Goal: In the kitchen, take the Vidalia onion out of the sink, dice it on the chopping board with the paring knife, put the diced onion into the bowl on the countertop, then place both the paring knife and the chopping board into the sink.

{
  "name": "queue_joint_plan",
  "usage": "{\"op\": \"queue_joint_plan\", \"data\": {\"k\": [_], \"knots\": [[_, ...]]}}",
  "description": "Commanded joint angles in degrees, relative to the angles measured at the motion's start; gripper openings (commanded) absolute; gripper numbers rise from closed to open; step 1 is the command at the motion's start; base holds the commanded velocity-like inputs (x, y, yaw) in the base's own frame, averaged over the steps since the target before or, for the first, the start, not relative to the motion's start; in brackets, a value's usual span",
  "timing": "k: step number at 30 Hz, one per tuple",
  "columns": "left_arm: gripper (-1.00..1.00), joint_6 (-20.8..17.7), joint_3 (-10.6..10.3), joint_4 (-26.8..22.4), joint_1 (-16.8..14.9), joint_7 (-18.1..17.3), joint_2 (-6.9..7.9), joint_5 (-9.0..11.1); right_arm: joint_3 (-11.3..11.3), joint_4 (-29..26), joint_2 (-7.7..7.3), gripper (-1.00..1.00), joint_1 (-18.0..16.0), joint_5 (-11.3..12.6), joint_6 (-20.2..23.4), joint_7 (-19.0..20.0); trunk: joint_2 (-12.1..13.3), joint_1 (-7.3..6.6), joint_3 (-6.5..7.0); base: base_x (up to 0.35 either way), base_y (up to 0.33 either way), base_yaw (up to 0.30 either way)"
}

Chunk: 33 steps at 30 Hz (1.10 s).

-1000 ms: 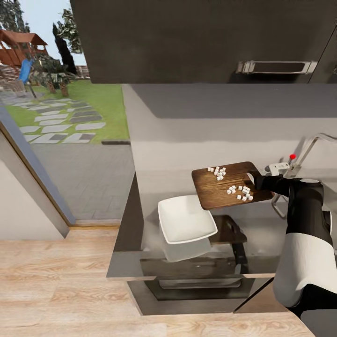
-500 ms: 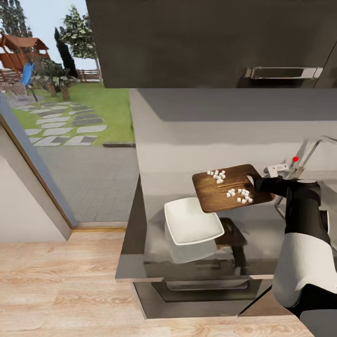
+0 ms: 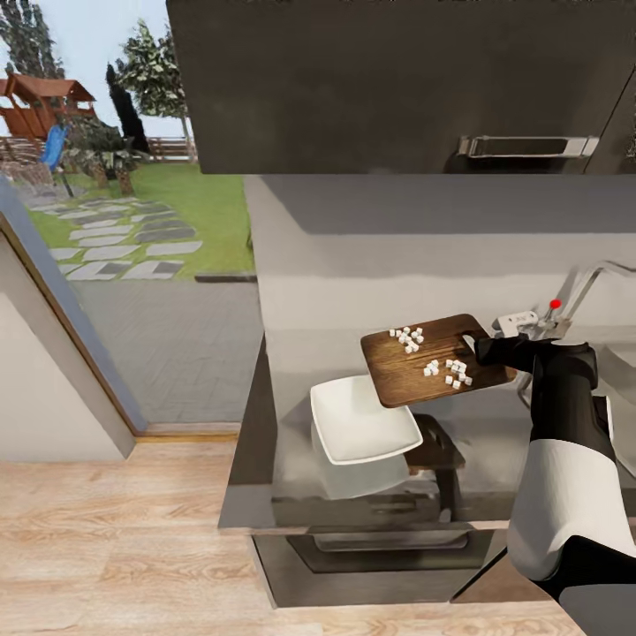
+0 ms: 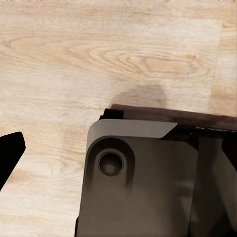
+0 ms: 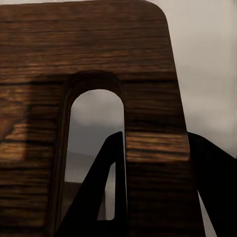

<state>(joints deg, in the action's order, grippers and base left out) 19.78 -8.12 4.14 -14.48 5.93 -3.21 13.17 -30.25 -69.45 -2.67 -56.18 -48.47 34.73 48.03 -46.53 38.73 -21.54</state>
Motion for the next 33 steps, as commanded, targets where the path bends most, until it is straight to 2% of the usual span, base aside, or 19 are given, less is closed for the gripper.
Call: {"op": "queue_joint_plan", "data": {"k": [1,15,17,22,31,33], "knots": [[1.0,0.4,-0.5,0.3,-0.1,0.1,-0.04,0.4,-0.1,-0.1,-0.02,-1.0,-0.1,-0.4,0.1,0.5,-0.1,0.01,-0.01,0.0,0.0,0.0],[1.0,0.4,-0.5,0.2,-0.1,0.1,-0.1,0.4,0.1,-0.2,0.3,-1.0,-0.1,-0.5,0.1,0.4,-0.1,0.01,0.75,0.0,0.0,0.0],[1.0,0.4,-0.5,0.2,-0.1,0.1,-0.1,0.4,0.9,-0.2,0.35,-1.0,-0.1,-0.5,0.1,0.4,-0.1,0.01,0.84,0.0,0.0,0.0],[1.0,0.4,-0.5,0.2,-0.1,0.1,-0.07,0.4,4.8,-0.3,0.32,-1.0,-0.1,-0.6,0.1,0.3,-0.1,0.01,1.06,0.0,0.0,0.0],[1.0,0.4,-0.5,0.2,-0.1,0.1,-0.04,0.4,5.8,-0.4,0.32,-1.0,-0.1,-0.6,0.1,0.3,-0.1,0.01,1.14,0.0,0.0,0.0],[1.0,0.4,-0.5,0.3,-0.1,0.1,-0.09,0.4,5.2,0.2,0.99,-1.0,0.0,0.2,-0.2,1.1,-0.1,0.01,1.14,0.0,0.0,0.0]]}}
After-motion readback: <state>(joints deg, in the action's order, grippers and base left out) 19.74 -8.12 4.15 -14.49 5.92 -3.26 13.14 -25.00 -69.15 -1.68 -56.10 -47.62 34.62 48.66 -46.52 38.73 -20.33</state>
